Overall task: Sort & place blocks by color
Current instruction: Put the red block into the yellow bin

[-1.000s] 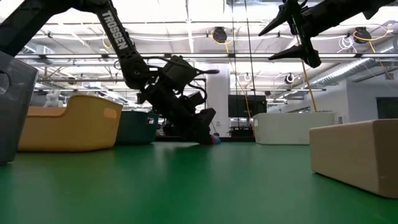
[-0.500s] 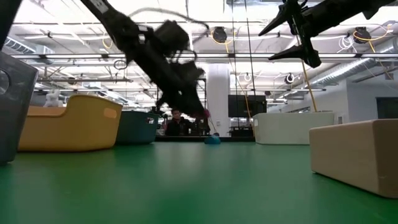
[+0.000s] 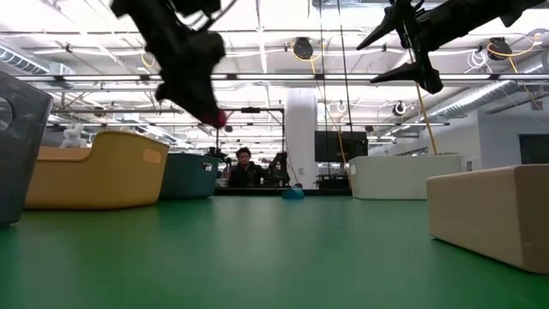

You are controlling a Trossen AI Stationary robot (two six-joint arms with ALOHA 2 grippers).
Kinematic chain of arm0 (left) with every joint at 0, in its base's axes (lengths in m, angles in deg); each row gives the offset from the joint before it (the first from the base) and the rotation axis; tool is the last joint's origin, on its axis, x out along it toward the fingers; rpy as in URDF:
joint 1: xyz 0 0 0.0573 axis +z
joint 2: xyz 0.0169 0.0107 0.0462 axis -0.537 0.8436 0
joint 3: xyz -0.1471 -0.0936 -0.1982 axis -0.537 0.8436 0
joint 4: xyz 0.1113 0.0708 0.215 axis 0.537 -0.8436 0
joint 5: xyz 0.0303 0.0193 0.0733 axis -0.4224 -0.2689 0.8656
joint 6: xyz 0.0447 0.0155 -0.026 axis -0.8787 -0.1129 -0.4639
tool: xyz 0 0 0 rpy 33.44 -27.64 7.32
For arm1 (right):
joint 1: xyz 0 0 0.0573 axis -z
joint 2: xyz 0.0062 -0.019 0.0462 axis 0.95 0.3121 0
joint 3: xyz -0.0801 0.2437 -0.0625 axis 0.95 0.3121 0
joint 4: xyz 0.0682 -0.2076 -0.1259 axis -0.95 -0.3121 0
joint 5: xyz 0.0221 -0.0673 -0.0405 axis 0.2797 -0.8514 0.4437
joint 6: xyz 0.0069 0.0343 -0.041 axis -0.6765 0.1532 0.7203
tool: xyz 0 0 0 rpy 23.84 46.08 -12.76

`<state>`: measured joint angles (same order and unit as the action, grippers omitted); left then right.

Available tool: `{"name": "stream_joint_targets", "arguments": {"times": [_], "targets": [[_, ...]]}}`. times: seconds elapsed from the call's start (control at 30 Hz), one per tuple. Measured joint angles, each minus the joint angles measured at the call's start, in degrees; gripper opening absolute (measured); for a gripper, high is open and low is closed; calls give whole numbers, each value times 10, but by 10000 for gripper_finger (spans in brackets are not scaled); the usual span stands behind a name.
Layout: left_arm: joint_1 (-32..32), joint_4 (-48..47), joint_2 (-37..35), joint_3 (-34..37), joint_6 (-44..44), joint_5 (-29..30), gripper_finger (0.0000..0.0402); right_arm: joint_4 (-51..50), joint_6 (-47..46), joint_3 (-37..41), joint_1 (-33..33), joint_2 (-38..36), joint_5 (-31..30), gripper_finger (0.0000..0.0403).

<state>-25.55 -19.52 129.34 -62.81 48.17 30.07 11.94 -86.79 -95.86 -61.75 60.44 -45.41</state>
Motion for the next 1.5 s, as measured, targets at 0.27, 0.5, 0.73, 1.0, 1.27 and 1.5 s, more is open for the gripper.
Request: {"name": "stream_joint_targets", "arguments": {"times": [0.27,0.5,0.73,1.0,1.27,1.5], "targets": [[-107,-155,-65,0,113,87,137,0,0,0,0,0,0,279],[-184,-247,-101,27,215,131,137,0,0,0,0,0,0,279],[-215,-221,-124,102,300,108,153,0,0,0,0,0,0,279],[-224,-112,-126,191,350,81,141,0,0,0,0,0,0,279],[-224,-19,-126,243,362,71,170,0,0,0,0,0,0,279],[-224,-17,-126,243,366,71,182,0,0,0,0,0,0,279]]}}
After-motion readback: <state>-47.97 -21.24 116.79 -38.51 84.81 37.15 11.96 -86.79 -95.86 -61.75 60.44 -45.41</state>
